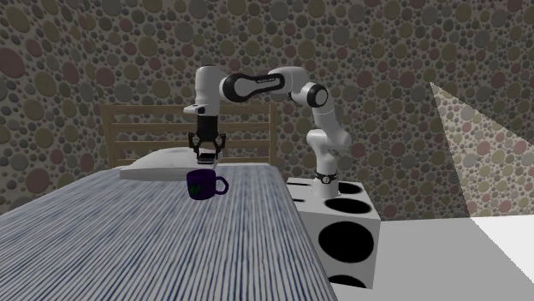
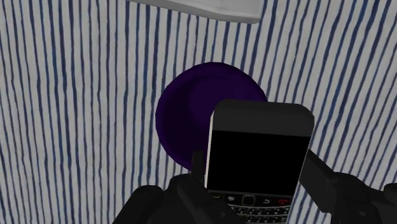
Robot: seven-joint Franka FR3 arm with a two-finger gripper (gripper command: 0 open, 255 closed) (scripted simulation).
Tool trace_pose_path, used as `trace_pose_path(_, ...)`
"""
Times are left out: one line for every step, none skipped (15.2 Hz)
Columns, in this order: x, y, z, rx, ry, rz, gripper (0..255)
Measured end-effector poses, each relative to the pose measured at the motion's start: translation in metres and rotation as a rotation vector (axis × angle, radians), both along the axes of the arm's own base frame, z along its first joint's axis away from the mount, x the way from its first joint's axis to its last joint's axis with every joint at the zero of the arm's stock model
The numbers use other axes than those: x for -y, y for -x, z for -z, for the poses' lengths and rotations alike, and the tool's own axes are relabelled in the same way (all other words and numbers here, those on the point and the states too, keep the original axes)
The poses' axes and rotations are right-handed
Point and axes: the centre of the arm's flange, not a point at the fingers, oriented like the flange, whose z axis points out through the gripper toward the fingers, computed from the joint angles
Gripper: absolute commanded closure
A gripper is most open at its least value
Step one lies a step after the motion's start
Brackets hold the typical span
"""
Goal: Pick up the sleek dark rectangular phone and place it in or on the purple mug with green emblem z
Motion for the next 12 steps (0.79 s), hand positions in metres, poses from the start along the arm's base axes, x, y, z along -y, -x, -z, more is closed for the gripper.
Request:
trace_pose_path(0.0,0.0,0.005,0.0,0.0,0.0,255)
trace_pose_path(0.0,-0.001,0.01,0.0,0.0,0.0,255)
trace_pose_path(0.0,0.0,0.016,0.0,0.0,0.0,255)
trace_pose_path(0.001,0.0,0.021,0.0,0.0,0.0,255)
trace_pose_path(0.0,0.0,0.026,0.0,0.0,0.0,255)
trace_pose_path(0.001,-0.001,0.032,0.0,0.0,0.0,255)
trace_pose_path(0.002,0.0,0.037,0.0,0.0,0.0,255)
trace_pose_path(0.0,0.001,0.042,0.0,0.0,0.0,255)
trace_pose_path(-0.001,0.001,0.047,0.0,0.0,0.0,255)
trace_pose_path(-0.001,0.0,0.051,0.0,0.0,0.0,255)
trace_pose_path(0.0,0.0,0.053,0.0,0.0,0.0,255)
trace_pose_path(0.0,0.0,0.054,0.0,0.0,0.0,255)
